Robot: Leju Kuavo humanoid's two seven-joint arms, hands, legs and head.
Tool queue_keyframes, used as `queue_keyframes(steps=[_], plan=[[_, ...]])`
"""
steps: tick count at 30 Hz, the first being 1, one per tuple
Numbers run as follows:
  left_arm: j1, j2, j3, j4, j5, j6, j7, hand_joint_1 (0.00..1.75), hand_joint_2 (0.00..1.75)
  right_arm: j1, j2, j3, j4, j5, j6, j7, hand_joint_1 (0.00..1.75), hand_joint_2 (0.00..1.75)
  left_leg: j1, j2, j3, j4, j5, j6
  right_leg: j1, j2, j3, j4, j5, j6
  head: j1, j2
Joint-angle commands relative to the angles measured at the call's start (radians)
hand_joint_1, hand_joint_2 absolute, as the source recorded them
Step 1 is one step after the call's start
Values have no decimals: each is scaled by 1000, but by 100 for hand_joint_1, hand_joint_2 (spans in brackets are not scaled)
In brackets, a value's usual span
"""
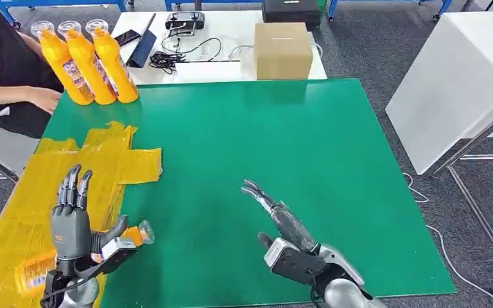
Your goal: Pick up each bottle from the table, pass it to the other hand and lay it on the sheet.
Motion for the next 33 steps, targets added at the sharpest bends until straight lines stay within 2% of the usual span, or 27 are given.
queue_keyframes(steps=[1, 3, 5, 7, 11, 13, 14, 17, 18, 20, 23, 25, 27, 30, 33], plan=[[-47, -100, -56, -141, 195, -4, 0, 0, 0, -7, -10, 55, 14, -1, -23, 3, 0, 0, 2, -2, -1, 2, 0, -1, 2, -3, 1, 0, -1, 0, 0, 0], [-60, -97, -93, -114, 293, -4, 0, 0, 0, -1, -9, 63, 13, 8, -34, 7, 0, 0, 2, -3, -1, 1, 0, -1, 1, -4, 1, 0, -1, 0, 0, 0], [-74, -40, -207, -42, 534, -4, 0, 0, 0, 13, 1, 63, 6, 39, -63, 7, 0, 0, 2, -4, 0, 1, 0, 0, 1, -4, 2, -1, 0, 0, 0, 0], [-71, -3, -273, -45, 784, -107, 19, 0, 0, 44, 40, 39, -9, 150, -151, -4, 0, 0, 1, -3, 0, -1, 1, 0, 0, -3, 1, -1, 0, 0, 0, 0], [-60, -2, -282, -68, 803, -122, 25, 0, 0, 48, 55, 39, -19, 158, -160, 0, 0, 0, 1, -1, 0, 0, 0, -1, 1, -1, 0, 0, 0, 0, 0, 0], [-46, 6, -294, -95, 906, -219, 65, 0, 0, 62, 81, 14, -19, 168, -201, -11, 0, 0, 1, -1, 0, -1, 0, -1, 1, -1, 1, -1, 0, 0, 0, 0], [-18, 13, -307, -144, 1066, -399, 116, 0, 0, 82, 116, -17, -28, 246, -298, -56, 0, 0, 2, 0, 1, 0, 0, -1, 1, 0, 2, -1, 0, 0, 1, 0], [84, 13, -374, -313, 1134, -605, 189, 0, 0, 178, 230, -83, -115, 546, -660, -122, 0, 0, 1, 1, 0, 0, -1, -1, 1, 1, 0, 0, 0, -1, 0, 0], [104, 17, -412, -353, 1134, -642, 204, 0, 0, 201, 252, -93, -161, 584, -697, -136, 0, 0, 2, 2, 0, 0, -2, -2, 2, 2, 1, 0, -1, -1, 0, 0], [120, 35, -507, -404, 1121, -700, 216, 0, 0, 270, 335, -161, -241, 604, -697, -234, 0, 0, 1, -1, -2, 1, -1, -1, 1, -1, -2, 1, -2, 0, 0, 0], [118, 35, -532, -409, 1121, -702, 216, 0, 0, 278, 338, -165, -251, 601, -697, -242, 0, 0, 1, -2, -2, 1, -2, -1, 1, -3, -1, 1, -3, 0, 0, 0], [104, 58, -562, -398, 1101, -731, 208, 0, 0, 285, 358, -187, -241, 520, -697, -286, 0, 0, 1, 0, -2, 0, -2, -1, 1, -1, -2, 0, -2, -1, 0, 0], [103, 65, -593, -389, 1066, -736, 200, 0, 0, 279, 338, -172, -216, 455, -697, -290, 0, 0, 1, -1, -2, -1, -1, -2, 1, -1, -1, 0, -2, -1, 0, 0], [85, 90, -605, -359, 1056, -728, 188, 0, 0, 261, 323, -161, -180, 450, -697, -270, 0, 0, 2, 0, -1, -1, -1, -2, 1, -1, -1, -1, -1, -1, 0, 0], [84, 85, -585, -345, 1046, -704, 172, 0, 0, 267, 319, -180, -193, 320, -697, -297, 0, 0, 2, 1, 1, -2, -1, -2, 1, 0, 1, -2, -1, -1, 1, 0]])
